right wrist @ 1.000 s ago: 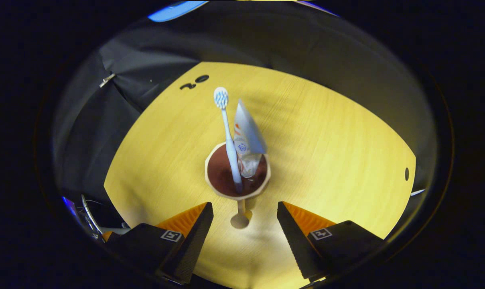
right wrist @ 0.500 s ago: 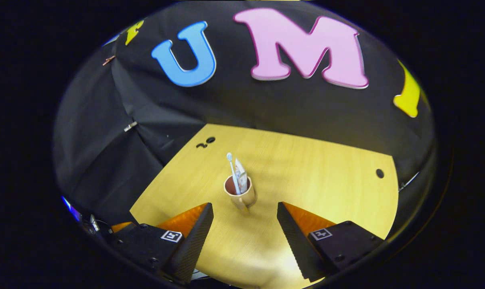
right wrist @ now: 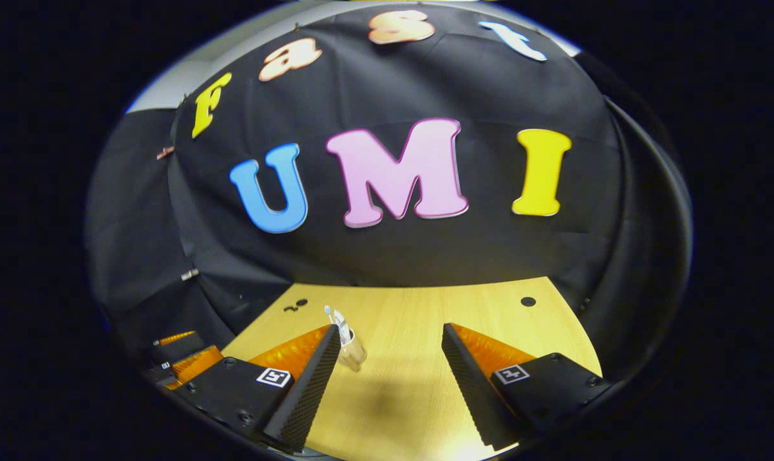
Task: Put the toothbrush and toothpaste on the desktop into the cup, then pick up the cup and place it on the coaster on the desktop.
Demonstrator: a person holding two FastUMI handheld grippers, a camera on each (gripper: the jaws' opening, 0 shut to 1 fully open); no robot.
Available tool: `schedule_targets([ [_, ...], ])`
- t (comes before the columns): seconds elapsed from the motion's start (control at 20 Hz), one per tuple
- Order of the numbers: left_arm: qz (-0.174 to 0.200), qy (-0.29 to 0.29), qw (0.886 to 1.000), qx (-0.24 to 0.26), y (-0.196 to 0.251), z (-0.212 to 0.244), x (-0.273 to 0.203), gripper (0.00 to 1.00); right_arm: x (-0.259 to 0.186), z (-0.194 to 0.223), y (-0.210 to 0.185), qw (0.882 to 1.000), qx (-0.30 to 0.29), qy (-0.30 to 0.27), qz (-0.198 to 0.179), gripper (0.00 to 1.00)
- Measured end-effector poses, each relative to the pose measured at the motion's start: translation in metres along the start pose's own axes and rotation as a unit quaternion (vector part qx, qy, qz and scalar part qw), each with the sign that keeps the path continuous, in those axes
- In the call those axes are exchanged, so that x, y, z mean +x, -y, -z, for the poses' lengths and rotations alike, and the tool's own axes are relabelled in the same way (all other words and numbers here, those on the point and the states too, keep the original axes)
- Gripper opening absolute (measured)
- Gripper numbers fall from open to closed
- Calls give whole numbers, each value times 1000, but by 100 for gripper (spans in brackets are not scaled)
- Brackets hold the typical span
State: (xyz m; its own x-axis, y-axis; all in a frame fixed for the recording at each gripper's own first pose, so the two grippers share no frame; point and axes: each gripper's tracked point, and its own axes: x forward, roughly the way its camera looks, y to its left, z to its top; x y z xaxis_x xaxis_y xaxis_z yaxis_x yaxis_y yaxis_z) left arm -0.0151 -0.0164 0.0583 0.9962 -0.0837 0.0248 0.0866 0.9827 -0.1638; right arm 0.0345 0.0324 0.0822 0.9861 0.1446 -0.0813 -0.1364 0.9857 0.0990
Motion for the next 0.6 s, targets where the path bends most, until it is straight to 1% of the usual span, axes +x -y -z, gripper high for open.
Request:
schedule_targets([
  [0.1, 1, 8, 1000, -6, 12, -2, -6, 98, -16, -3, 19, 999, 0, 36, 32, 98],
  [0.15, -3, 9, 1000, -13, 18, 0, -5, 98, -25, -8, 25, 998, 9, 53, 41, 98],
  [0.2, -6, 9, 1000, -23, 24, 2, -6, 97, -34, -3, 20, 997, 19, 65, 46, 98],
  [0.25, -3, 5, 1000, -29, 33, 6, -2, 97, -39, -1, 22, 996, 23, 73, 48, 98],
  [0.35, 5, -7, 1000, -19, 45, 10, 6, 97, -43, 8, 34, 995, 17, 76, 62, 98],
  [0.5, 7, -8, 1000, -15, 50, 11, 14, 98, -41, 16, 36, 996, 6, 69, 52, 98],
  [0.6, -2, 0, 1000, -10, 47, 5, 22, 97, -36, 18, 43, 997, -2, 65, 50, 98],
])
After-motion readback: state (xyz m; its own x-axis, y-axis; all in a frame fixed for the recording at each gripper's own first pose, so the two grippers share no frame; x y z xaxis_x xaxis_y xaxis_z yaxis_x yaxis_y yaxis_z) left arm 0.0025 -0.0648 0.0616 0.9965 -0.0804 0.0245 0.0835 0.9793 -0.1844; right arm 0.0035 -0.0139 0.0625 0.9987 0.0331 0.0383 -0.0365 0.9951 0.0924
